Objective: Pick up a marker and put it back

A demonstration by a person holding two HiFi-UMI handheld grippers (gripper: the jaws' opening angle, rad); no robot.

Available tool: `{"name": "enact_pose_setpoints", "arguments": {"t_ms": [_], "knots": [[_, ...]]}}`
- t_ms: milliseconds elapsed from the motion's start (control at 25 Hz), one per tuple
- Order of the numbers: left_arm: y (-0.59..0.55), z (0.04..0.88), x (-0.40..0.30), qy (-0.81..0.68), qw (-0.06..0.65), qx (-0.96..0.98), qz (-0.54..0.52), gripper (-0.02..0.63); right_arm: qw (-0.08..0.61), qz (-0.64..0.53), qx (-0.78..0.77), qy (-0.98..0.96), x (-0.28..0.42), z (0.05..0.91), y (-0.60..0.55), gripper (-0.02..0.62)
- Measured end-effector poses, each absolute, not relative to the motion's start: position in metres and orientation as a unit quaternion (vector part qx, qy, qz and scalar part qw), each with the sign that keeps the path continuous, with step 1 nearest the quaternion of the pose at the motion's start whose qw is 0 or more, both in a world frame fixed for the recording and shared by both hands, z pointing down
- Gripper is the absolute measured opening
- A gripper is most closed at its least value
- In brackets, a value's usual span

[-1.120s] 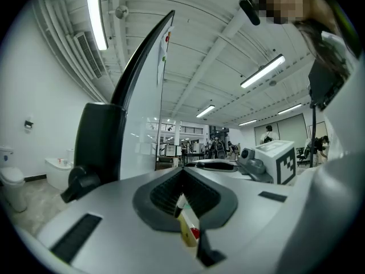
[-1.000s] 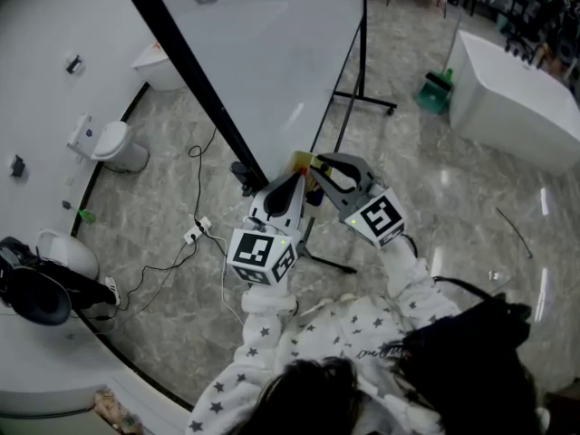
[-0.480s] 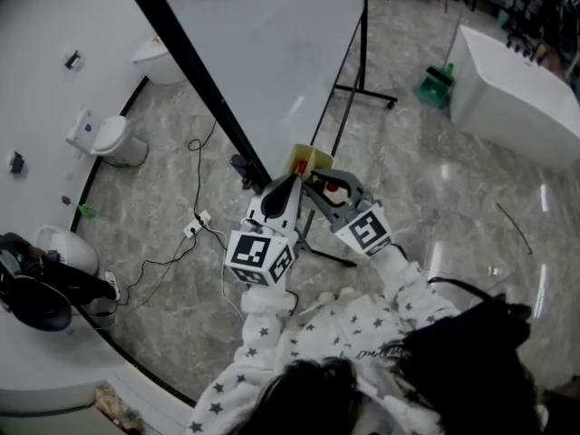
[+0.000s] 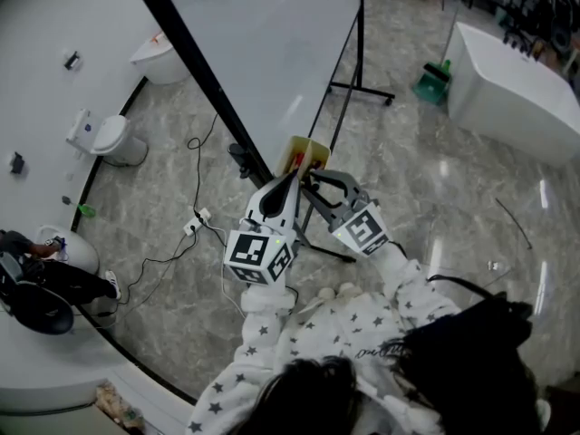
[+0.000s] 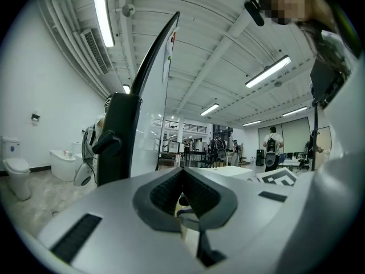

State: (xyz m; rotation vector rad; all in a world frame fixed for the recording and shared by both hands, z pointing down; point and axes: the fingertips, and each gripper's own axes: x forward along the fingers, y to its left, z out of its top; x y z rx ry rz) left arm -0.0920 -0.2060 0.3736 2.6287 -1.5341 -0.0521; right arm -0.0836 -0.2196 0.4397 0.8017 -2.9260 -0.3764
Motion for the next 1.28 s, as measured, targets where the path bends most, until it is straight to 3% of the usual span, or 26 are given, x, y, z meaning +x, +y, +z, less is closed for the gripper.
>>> {"name": "enact_pose_setpoints", "arguments": {"t_ms": [240, 400, 800, 840, 960, 1280], "knots": [[-0.198, 0.375, -0.091, -0.504, 0.051, 0.862, -0.017, 0.002, 0.049, -0.103, 0.248, -0.962, -0.092, 0.452, -0.209, 0.144], [-0.196, 0.373, -0.095, -0.506, 0.053, 0.861, -0.017, 0.002, 0.035, -0.100, 0.257, -0.961, -0.091, 0.440, -0.210, 0.146], [-0.175, 0.368, -0.095, -0.505, 0.035, 0.862, -0.028, 0.002, -0.065, -0.058, 0.242, -0.966, -0.070, 0.379, -0.177, 0.143], [-0.171, 0.367, -0.094, -0.504, 0.032, 0.863, -0.029, 0.002, -0.068, -0.052, 0.243, -0.966, -0.066, 0.375, -0.172, 0.131], [-0.165, 0.359, -0.093, -0.500, 0.029, 0.865, -0.029, 0.002, -0.073, -0.040, 0.252, -0.964, -0.058, 0.360, -0.167, 0.006], [-0.160, 0.336, -0.074, -0.470, 0.020, 0.882, -0.032, 0.002, -0.066, 0.005, 0.251, -0.966, -0.049, 0.330, -0.164, 0.006]]}}
